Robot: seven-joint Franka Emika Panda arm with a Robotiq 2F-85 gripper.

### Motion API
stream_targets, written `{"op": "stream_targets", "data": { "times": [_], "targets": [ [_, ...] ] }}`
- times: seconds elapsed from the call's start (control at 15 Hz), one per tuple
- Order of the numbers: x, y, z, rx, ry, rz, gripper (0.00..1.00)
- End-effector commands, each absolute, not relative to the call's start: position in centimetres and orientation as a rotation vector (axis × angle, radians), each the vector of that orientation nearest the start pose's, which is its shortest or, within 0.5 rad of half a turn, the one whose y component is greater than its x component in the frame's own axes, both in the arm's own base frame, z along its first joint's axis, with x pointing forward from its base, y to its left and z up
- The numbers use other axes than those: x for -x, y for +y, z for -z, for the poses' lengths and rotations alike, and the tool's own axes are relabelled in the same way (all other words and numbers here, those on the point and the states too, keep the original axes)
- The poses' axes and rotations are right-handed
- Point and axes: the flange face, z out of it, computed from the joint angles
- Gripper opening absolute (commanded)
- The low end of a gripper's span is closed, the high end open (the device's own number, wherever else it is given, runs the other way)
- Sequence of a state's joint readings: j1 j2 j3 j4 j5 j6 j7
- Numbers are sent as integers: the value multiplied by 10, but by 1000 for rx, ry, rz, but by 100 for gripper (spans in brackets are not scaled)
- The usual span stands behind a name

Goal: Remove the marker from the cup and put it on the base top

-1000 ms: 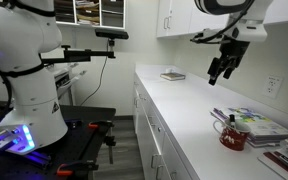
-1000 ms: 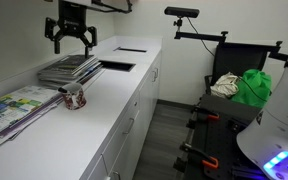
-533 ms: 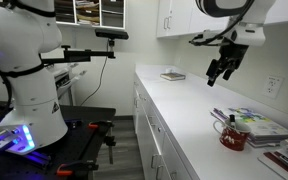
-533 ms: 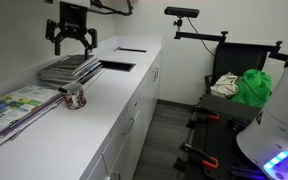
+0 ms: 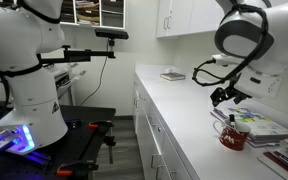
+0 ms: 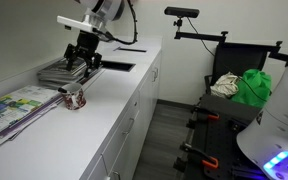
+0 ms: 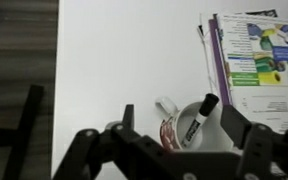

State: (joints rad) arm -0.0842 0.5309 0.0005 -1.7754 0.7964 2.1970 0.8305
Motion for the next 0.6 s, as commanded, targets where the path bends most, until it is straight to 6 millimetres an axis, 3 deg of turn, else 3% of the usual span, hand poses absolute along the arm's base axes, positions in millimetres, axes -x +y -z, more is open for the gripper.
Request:
{"op": "stream_targets", "data": {
  "times": [0.0,0.27,0.53],
  "targets": [
    [-682,-29,-246,1794,1750,-462,62],
    [-705,-34,-225,1749,1820,-480,34],
    [-719,-43,-207,1727,1849,-476,46]
  ]
}}
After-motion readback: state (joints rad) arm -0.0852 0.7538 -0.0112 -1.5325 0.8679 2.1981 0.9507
